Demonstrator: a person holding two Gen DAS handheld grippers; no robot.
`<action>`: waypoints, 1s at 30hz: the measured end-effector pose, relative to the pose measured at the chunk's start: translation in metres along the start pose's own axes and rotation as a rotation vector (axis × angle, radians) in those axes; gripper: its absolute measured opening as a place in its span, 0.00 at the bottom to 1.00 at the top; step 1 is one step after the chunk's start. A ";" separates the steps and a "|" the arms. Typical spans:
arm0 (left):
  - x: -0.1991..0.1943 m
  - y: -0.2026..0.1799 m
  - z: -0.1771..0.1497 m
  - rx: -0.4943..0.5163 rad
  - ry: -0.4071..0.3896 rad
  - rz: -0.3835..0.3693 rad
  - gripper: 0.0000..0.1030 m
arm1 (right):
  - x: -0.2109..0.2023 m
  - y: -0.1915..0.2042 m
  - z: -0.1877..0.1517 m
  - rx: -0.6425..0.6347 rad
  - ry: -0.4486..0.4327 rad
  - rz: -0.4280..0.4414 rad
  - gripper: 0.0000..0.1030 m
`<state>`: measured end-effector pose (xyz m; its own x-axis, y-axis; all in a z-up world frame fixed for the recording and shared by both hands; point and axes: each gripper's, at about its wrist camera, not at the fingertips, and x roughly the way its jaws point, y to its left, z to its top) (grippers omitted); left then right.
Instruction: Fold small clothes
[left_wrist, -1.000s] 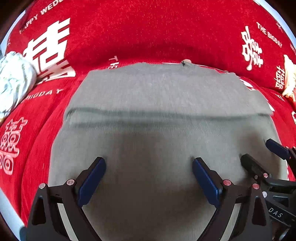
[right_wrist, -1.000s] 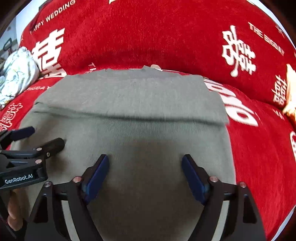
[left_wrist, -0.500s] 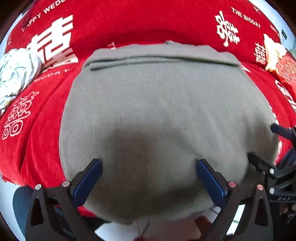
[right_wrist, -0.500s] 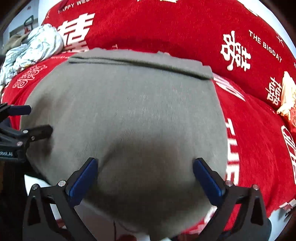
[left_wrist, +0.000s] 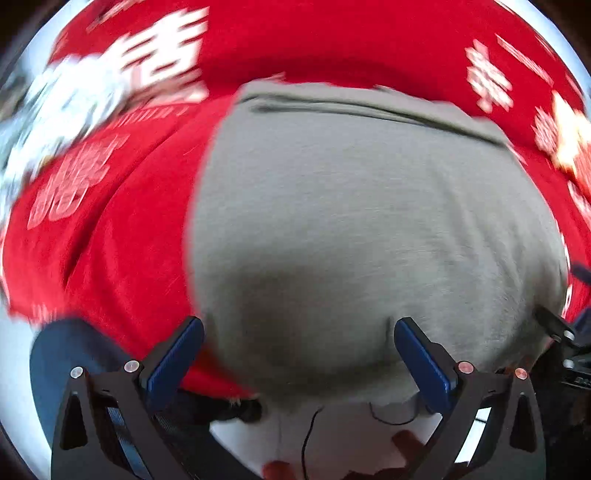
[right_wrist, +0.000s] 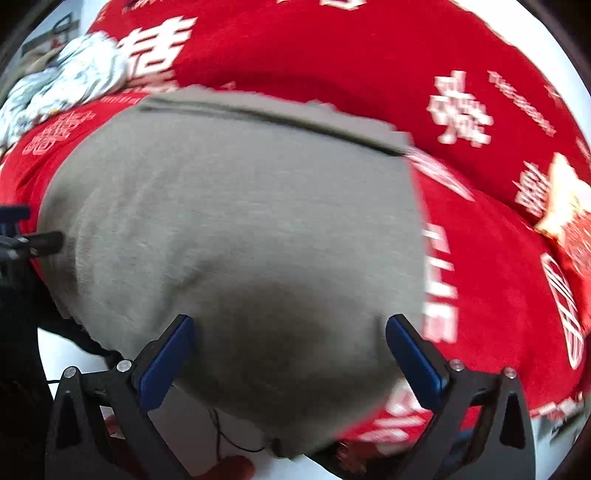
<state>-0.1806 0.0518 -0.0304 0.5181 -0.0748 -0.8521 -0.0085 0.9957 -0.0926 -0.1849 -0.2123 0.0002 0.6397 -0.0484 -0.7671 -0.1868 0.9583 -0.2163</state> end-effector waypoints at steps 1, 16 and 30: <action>0.005 0.012 -0.001 -0.060 0.040 -0.022 1.00 | -0.004 -0.011 -0.005 0.040 0.014 0.009 1.00; 0.021 0.005 0.002 -0.067 0.214 -0.195 0.16 | 0.011 -0.038 -0.032 0.267 0.211 0.221 0.14; -0.006 0.012 0.124 -0.107 -0.047 -0.260 0.16 | 0.013 -0.090 0.061 0.475 -0.108 0.378 0.13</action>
<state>-0.0777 0.0712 0.0372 0.5540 -0.3221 -0.7677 0.0411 0.9316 -0.3612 -0.1140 -0.2819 0.0465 0.6706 0.3242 -0.6672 -0.0790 0.9255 0.3704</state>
